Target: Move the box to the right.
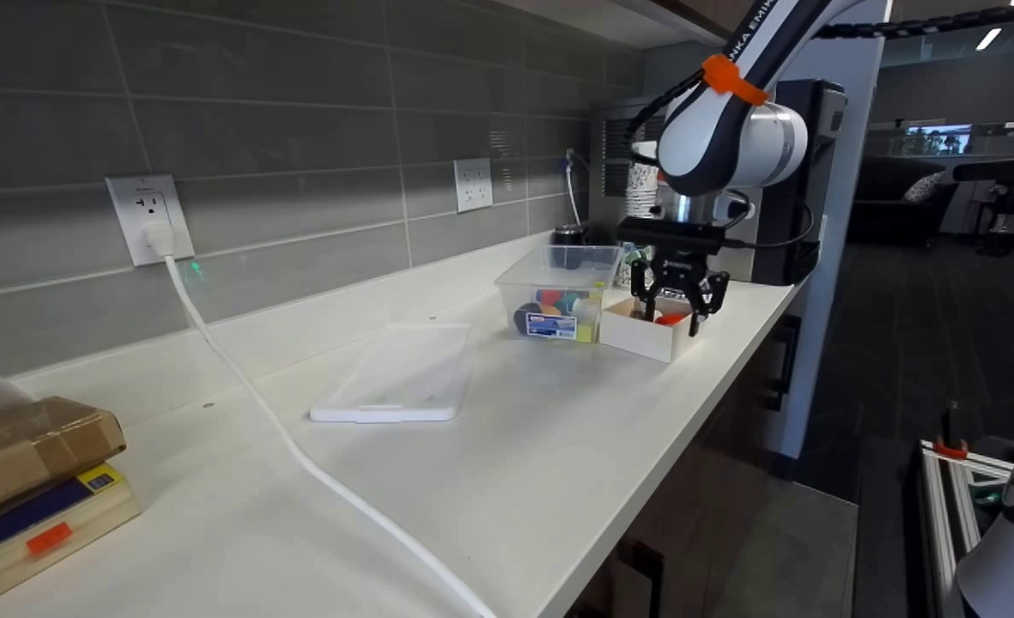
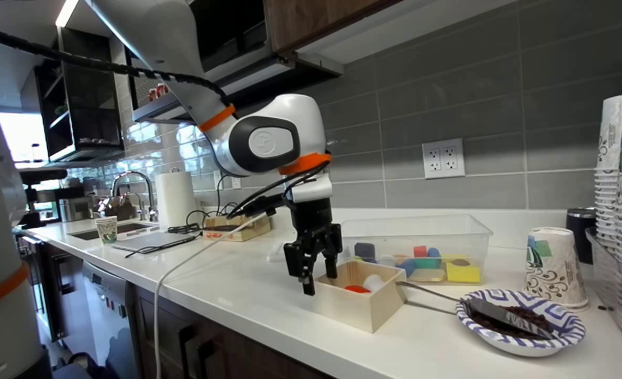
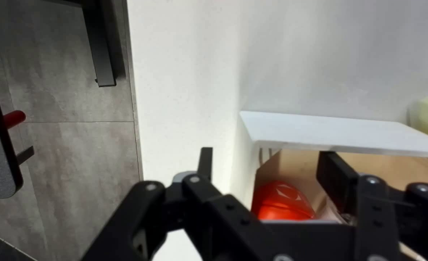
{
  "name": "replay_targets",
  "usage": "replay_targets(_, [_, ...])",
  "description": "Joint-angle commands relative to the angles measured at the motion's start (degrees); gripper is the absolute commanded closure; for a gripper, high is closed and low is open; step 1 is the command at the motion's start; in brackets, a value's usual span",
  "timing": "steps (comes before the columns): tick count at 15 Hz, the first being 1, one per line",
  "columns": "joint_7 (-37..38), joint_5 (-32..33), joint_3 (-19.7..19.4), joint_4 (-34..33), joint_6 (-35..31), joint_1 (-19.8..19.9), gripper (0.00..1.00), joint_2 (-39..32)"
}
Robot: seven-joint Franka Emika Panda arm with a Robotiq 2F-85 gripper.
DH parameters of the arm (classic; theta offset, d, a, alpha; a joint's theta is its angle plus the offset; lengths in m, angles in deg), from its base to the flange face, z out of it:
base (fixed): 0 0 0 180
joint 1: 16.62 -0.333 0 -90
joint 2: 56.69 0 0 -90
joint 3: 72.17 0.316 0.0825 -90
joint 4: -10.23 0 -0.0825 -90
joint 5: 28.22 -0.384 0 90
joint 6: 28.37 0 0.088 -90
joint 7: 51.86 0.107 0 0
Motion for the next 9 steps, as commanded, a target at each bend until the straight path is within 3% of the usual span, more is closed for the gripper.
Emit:
replay_targets(1, [1.3, 0.7, 0.7, 0.8, 2.0, -0.7, 0.00, 3.2])
replay_targets(9, [5.4, 5.2, 4.0, 3.6, 11.2, 1.0, 0.00, 14.8])
